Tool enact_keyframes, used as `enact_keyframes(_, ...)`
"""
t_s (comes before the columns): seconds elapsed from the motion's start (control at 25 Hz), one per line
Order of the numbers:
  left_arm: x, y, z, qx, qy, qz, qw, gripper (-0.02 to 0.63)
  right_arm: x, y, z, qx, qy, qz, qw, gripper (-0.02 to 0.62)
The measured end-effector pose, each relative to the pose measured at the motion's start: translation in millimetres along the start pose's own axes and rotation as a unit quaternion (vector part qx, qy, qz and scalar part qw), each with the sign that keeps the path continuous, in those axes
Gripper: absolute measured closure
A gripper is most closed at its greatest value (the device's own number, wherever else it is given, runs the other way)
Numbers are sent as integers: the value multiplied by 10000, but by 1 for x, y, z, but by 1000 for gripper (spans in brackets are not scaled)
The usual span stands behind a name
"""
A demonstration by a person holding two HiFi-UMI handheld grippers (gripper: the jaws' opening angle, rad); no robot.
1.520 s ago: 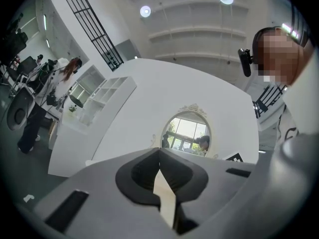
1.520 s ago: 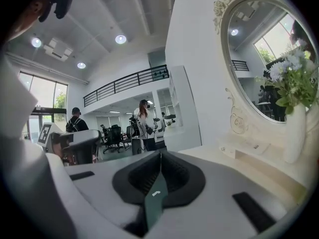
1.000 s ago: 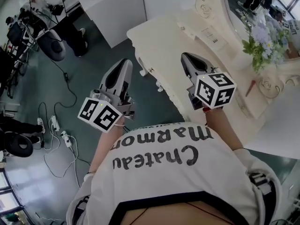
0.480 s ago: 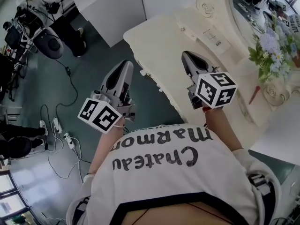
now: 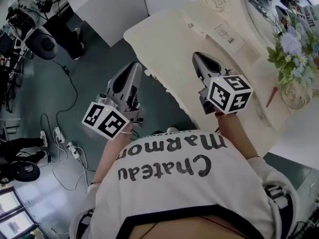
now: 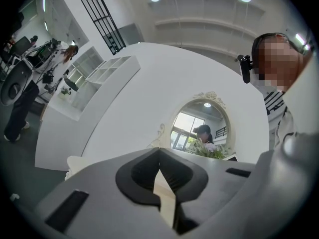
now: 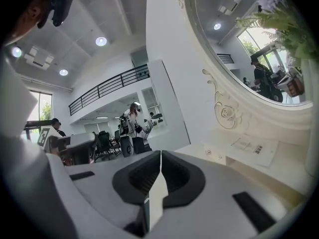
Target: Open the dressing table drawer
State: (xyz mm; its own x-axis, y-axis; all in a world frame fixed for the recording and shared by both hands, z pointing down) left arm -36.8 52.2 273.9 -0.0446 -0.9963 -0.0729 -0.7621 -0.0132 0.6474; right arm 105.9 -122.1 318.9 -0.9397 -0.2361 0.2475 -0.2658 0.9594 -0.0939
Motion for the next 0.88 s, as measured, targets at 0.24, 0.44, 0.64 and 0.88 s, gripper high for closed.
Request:
enact_keyframes(0.24, -2, 7, 4, 82, 111, 80, 9999, 583, 14, -3, -5, 93, 40, 37, 9999, 569)
enact_keyframes(0.44, -6, 17, 13, -28, -83, 143, 9999, 583, 24, 0, -4, 78, 47, 70, 9999, 569)
enact_keyframes(0.64, 7, 26, 15, -126, -54, -4, 9999, 583, 29, -1, 0, 45, 39, -50, 10000, 569)
enact_keyframes(0.88, 49, 41, 21, -366, 236, -579, 9974, 583, 36, -14, 6, 123, 58, -527, 9985, 569)
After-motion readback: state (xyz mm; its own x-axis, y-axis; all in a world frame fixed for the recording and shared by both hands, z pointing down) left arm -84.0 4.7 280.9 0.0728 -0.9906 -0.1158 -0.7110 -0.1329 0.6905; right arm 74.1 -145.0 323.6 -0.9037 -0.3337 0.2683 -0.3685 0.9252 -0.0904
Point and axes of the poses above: the fingertips, and each gripper's own axes: x forward along the fingers, y to its left, z out of its top, the point moved 5 cm from there along -x, backward along the fingers, and after that the axes turned 14 degrees about -x, right-handed, at the moved point
